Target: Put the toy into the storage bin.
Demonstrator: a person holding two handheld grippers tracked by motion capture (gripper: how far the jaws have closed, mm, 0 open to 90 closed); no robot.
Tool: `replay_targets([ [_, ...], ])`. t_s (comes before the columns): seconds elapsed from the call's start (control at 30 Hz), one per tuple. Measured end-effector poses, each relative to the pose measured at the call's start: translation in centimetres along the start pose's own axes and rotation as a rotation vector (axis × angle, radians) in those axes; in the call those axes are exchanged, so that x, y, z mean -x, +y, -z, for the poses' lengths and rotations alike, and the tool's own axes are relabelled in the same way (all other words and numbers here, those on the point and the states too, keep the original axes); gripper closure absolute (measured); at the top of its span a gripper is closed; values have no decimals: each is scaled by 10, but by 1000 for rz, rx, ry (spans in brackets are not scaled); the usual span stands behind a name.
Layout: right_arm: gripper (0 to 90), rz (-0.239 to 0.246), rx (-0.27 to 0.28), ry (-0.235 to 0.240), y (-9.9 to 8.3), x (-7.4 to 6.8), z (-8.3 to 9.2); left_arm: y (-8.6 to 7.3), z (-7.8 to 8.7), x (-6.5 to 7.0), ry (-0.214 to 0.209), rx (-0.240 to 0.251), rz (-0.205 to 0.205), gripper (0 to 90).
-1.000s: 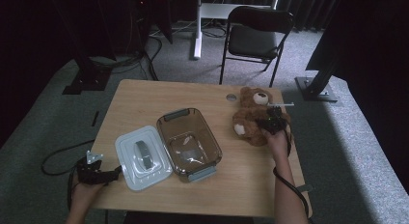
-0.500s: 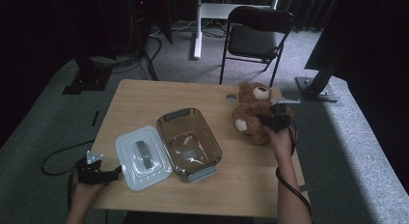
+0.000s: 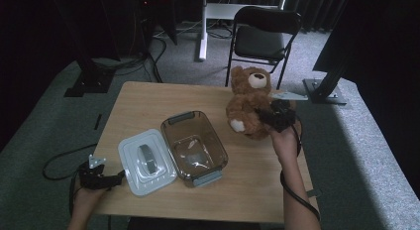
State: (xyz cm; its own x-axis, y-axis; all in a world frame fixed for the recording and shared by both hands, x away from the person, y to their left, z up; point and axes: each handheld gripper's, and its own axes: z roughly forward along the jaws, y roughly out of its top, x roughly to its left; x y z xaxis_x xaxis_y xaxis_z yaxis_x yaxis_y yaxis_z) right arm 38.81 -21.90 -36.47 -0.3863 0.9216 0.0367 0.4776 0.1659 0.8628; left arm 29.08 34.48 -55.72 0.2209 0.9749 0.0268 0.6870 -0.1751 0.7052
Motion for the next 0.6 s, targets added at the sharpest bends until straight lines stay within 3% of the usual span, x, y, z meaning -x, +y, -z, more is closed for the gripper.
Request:
replay_targets([
  [0.33,623,110,61,120,21,-60,23,0,0,0,-1,-2,0,5],
  [0.47,623,147,67,173,24,-83,25,0,0,0,-1,-2,-2,5],
  [0.6,623,149,67,229,22,-100,20,0,0,0,-1,-2,-2,5],
])
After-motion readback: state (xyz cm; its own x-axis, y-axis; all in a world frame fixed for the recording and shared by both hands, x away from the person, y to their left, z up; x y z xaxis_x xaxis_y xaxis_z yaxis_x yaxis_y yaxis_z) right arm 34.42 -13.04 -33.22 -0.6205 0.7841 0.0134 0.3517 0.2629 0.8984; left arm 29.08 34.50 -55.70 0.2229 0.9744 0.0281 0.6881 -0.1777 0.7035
